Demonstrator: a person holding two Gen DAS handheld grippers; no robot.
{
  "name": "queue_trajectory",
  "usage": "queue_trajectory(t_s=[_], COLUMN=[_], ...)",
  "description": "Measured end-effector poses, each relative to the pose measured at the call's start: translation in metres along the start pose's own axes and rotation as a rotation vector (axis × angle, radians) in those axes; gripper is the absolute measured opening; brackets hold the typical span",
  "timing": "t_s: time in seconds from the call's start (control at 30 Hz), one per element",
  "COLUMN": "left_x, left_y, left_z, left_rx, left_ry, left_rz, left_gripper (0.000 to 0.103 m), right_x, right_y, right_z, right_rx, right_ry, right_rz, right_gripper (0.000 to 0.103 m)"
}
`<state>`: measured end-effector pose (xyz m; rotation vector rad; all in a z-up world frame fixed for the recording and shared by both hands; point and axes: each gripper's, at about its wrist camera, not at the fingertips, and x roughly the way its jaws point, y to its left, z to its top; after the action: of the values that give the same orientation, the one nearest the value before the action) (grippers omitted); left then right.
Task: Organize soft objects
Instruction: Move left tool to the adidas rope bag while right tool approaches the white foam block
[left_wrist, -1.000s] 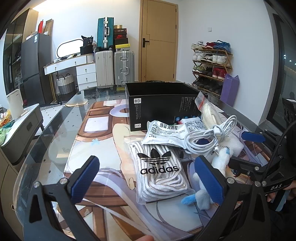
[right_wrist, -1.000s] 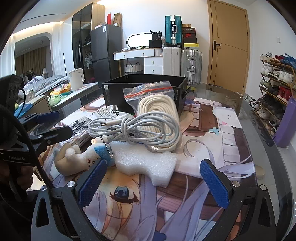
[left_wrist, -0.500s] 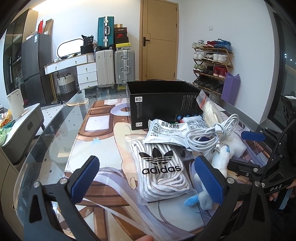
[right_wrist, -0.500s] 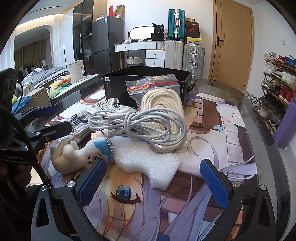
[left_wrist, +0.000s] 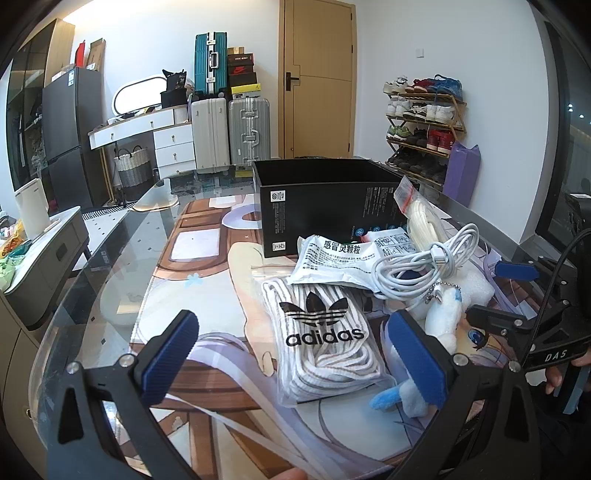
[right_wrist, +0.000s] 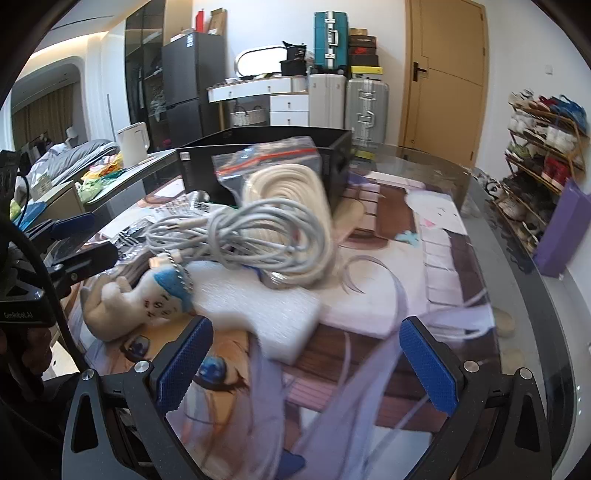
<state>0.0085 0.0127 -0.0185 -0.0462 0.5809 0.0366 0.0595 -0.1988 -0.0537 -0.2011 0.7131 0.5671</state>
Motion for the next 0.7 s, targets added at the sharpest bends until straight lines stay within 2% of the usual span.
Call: queue_trajectory(t_s=[0.4,0.7], left_x=[0.003,0.004], left_y=[0.002,0.003], left_z=[0.000,0.000], left_rx=[-0.005,-0.011], left_ry=[0.026,0.032], left_rz=[-0.002,-0.002], left_gripper=[0.103,0.103], right_x=[0.009,0.015], right_y=[0.025,0.019], right_z=[0.011,0.015], right_rx=[-0.048,-0.012], right_ry=[0.027,0.048], right_rz=[0.026,0.008], right_gripper=[0.102,0.102])
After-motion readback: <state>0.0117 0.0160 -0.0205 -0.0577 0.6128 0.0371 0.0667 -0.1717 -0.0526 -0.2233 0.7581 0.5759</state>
